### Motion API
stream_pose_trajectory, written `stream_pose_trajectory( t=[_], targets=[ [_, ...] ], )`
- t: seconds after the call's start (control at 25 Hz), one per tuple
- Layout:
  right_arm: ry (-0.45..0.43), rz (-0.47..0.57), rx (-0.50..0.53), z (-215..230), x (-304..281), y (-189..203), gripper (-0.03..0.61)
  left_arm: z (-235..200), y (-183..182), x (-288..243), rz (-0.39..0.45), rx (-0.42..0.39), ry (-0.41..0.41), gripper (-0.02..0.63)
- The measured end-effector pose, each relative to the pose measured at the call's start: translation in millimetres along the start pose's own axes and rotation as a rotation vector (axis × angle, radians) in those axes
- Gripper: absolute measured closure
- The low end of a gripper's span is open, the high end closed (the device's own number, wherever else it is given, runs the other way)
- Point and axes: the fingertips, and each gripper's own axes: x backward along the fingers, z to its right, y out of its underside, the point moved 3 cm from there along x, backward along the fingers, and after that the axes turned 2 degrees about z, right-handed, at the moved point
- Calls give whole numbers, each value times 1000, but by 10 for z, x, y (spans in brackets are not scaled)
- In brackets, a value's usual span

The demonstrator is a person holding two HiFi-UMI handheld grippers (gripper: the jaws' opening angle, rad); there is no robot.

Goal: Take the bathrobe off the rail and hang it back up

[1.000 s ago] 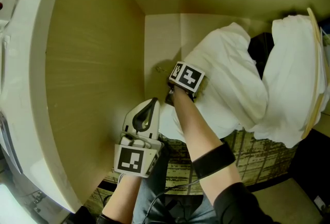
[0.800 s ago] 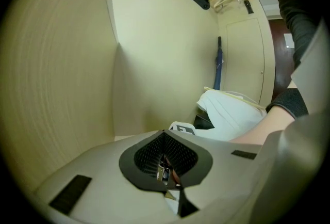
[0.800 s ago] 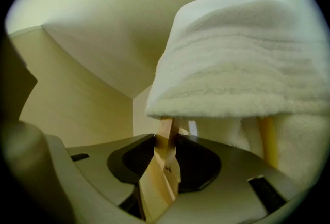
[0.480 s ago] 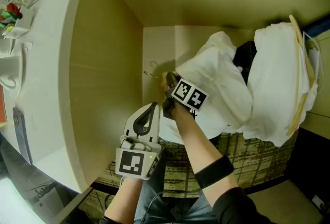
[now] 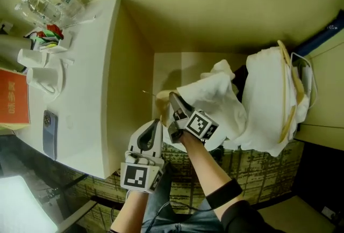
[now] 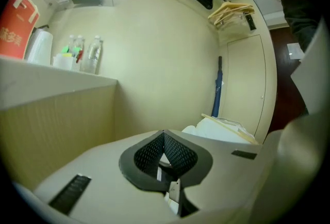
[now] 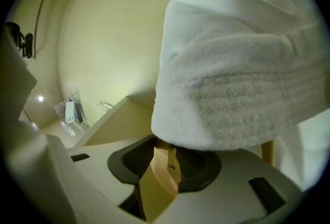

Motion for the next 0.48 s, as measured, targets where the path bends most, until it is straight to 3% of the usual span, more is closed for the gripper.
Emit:
stream_pose_trajectory(
  t=[0.12,0.24,0.48],
  targets=[
    [-81,35,-14,-361,112,-142,433,50,-296,86,22,25,-3,612],
    [-160,72,-26,-752,243,-322,433,15,-458,238,41,-23,-12,612],
    [-378,209,-102,-1639,492,-866,433,70,-1043,407,101,-39,-13,612]
  ],
)
